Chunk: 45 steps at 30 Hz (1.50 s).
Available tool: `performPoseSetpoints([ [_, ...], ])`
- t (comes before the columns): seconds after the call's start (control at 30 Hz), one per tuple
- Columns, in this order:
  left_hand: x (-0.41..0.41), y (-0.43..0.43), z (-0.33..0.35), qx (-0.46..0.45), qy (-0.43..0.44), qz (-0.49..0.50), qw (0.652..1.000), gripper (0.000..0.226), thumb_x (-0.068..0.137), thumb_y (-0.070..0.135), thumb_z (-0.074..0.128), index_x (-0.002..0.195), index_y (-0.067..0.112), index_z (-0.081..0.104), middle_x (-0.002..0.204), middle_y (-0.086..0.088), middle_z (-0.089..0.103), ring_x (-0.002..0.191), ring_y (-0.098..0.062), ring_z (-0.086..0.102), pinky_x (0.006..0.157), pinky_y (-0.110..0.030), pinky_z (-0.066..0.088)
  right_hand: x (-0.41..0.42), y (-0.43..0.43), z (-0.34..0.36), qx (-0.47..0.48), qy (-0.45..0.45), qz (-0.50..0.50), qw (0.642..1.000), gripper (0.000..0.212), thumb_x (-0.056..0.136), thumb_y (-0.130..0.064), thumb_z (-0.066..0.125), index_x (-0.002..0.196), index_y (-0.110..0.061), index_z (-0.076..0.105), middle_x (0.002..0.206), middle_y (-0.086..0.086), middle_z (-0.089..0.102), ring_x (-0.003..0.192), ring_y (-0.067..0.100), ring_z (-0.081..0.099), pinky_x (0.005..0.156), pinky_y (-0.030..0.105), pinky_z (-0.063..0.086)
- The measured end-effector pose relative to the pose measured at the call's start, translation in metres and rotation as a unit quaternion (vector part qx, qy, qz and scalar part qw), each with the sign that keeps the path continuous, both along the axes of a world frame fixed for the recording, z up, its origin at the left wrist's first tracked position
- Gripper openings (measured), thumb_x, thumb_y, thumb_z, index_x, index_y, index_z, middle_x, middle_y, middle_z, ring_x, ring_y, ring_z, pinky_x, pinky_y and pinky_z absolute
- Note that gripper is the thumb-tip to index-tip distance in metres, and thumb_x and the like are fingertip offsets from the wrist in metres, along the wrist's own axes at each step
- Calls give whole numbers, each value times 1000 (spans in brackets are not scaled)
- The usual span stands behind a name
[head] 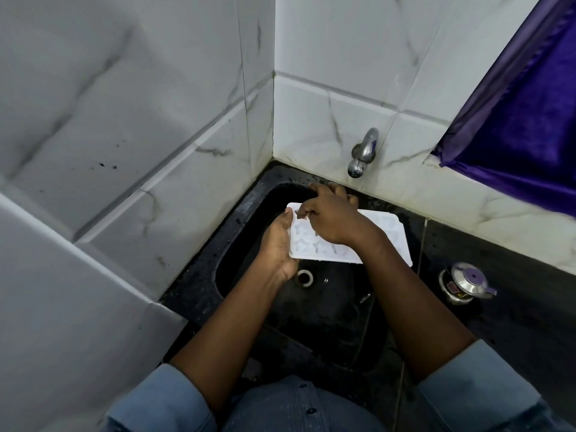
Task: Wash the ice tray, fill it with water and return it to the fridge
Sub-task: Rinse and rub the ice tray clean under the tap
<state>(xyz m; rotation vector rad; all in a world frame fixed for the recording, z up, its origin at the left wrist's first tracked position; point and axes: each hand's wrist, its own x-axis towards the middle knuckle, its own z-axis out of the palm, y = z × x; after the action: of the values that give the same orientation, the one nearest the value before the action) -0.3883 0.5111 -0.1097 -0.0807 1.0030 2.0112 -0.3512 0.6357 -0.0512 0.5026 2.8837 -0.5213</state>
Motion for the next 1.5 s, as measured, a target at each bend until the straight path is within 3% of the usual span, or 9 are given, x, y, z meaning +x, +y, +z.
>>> performPoseSetpoints([
  [0.2, -2, -2, -4, 6, -29, -4, 1000, 46, 115, 35, 34, 109, 9, 72, 104, -14, 80, 92, -25, 80, 89, -42, 56, 0, -4, -1, -2, -7, 11, 1000, 42, 102, -18, 45, 122, -45, 71, 171, -2, 23, 157, 34, 6, 119, 60, 11],
  [0.47, -2, -3, -3, 3, -28, 11, 1000, 52, 116, 31, 31, 101, 10, 76, 109, -17, 76, 100, -29, 73, 100, -43, 53, 1, -7, 1, -19, -13, 12, 1000, 42, 103, -17, 45, 120, -43, 72, 172, -3, 22, 157, 33, 4, 118, 57, 11],
  [0.57, -4, -4, -3, 5, -38, 2, 999, 62, 115, 34, 34, 88, 12, 86, 100, -13, 81, 90, -25, 80, 81, -39, 62, 6, -3, 7, -42, 30, -3, 999, 40, 102, -15, 46, 115, -42, 73, 169, -5, 27, 156, 30, 11, 117, 53, 14],
  [0.63, -7, -6, -2, -21, -36, 2, 999, 53, 115, 35, 38, 101, 7, 81, 98, -14, 82, 85, -26, 81, 67, -37, 65, 11, 4, 12, -32, 64, -28, 997, 42, 98, -10, 46, 113, -41, 71, 167, -5, 31, 153, 30, 16, 115, 51, 17],
  [0.77, -8, -10, -1, -42, -34, -5, 999, 50, 113, 42, 39, 118, 4, 71, 106, -19, 81, 89, -31, 81, 72, -42, 64, 19, 16, 20, -8, 48, -48, 998, 43, 95, -7, 46, 104, -39, 73, 169, -3, 28, 155, 31, 11, 118, 52, 13],
  [1.0, -5, -12, 3, -43, -37, -3, 998, 49, 113, 40, 41, 124, 1, 69, 103, -19, 81, 87, -31, 81, 65, -40, 66, 20, 9, 17, -27, -9, -31, 999, 49, 96, -5, 47, 114, -41, 75, 174, -1, 16, 158, 30, 1, 119, 53, 7],
  [1.1, -5, -13, 4, -49, -30, -1, 998, 51, 113, 40, 41, 130, 0, 67, 111, -21, 79, 93, -32, 80, 73, -42, 66, 19, 7, 14, -23, -18, -29, 999, 51, 95, -2, 48, 117, -41, 74, 174, -1, 15, 159, 31, -2, 120, 55, 4],
  [1.3, -6, -15, 2, -53, -27, -7, 998, 56, 113, 40, 42, 142, -4, 61, 139, -28, 66, 129, -43, 64, 113, -56, 48, 21, 7, 11, -30, -14, -24, 999, 50, 93, -3, 49, 116, -41, 72, 174, -1, 15, 159, 32, -2, 120, 55, 4],
  [1.5, -8, -19, 3, -65, -12, 4, 998, 49, 113, 39, 43, 131, 1, 69, 128, -24, 73, 107, -37, 76, 97, -50, 58, 23, 5, 7, -27, -16, -18, 999, 53, 93, -2, 50, 119, -43, 71, 173, -1, 16, 159, 32, -1, 120, 57, 6],
])
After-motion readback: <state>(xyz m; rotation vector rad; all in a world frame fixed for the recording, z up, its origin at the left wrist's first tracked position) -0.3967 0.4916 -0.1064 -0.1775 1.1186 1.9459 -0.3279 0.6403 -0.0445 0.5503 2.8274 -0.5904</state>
